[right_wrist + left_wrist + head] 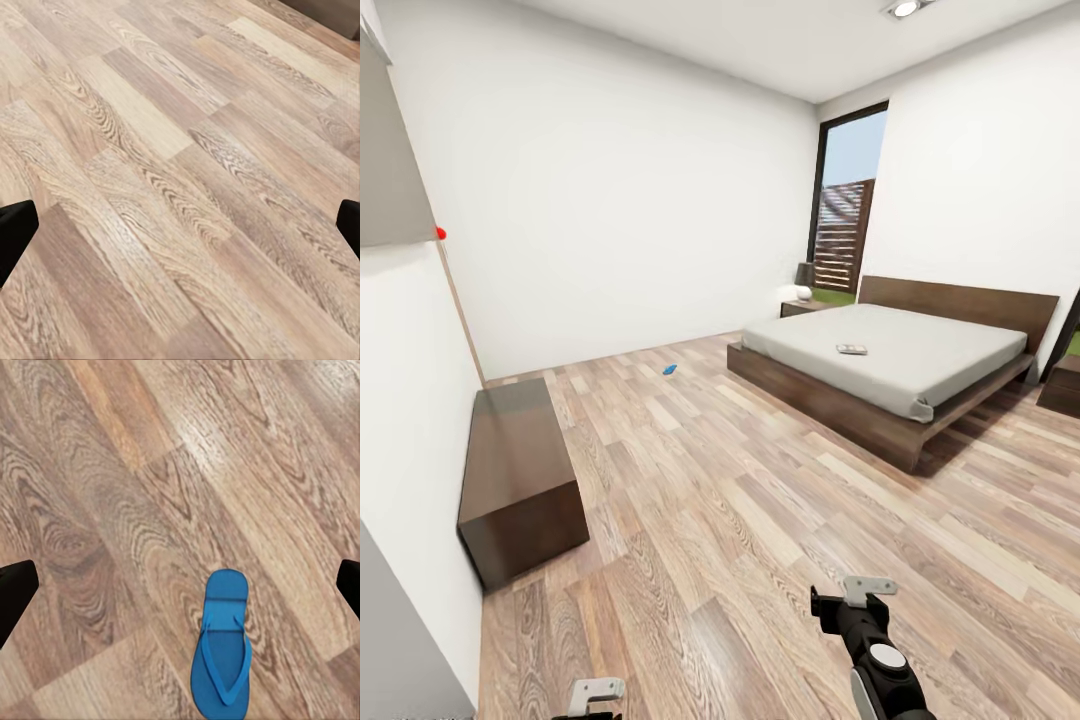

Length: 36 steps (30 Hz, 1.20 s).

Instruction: In the bedroom, move the book from the bed onto either nightstand, and place the two sandals side by side next to the bed.

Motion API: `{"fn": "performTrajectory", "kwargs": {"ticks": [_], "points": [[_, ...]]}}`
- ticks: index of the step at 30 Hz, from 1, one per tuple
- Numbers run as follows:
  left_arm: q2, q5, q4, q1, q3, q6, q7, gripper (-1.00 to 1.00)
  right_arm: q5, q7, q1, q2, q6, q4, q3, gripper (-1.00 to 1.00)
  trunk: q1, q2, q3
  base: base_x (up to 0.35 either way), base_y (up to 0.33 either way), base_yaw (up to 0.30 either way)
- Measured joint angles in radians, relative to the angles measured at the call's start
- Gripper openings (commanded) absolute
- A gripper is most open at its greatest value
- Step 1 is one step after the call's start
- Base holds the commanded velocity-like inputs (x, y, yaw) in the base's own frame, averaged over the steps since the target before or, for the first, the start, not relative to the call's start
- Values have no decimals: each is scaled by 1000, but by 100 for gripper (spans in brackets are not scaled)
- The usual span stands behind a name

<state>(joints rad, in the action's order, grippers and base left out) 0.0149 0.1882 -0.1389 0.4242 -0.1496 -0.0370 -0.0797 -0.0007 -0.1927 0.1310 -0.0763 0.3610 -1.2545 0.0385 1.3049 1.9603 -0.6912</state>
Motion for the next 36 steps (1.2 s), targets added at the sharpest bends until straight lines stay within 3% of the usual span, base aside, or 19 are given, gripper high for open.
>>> {"fn": "performTrajectory", "kwargs": {"ticks": [36], "points": [[7,0,3,0,4,45,-7,100,3,28,-1,4,3,27,-1,100,138,252,-113,0,0,0]]}}
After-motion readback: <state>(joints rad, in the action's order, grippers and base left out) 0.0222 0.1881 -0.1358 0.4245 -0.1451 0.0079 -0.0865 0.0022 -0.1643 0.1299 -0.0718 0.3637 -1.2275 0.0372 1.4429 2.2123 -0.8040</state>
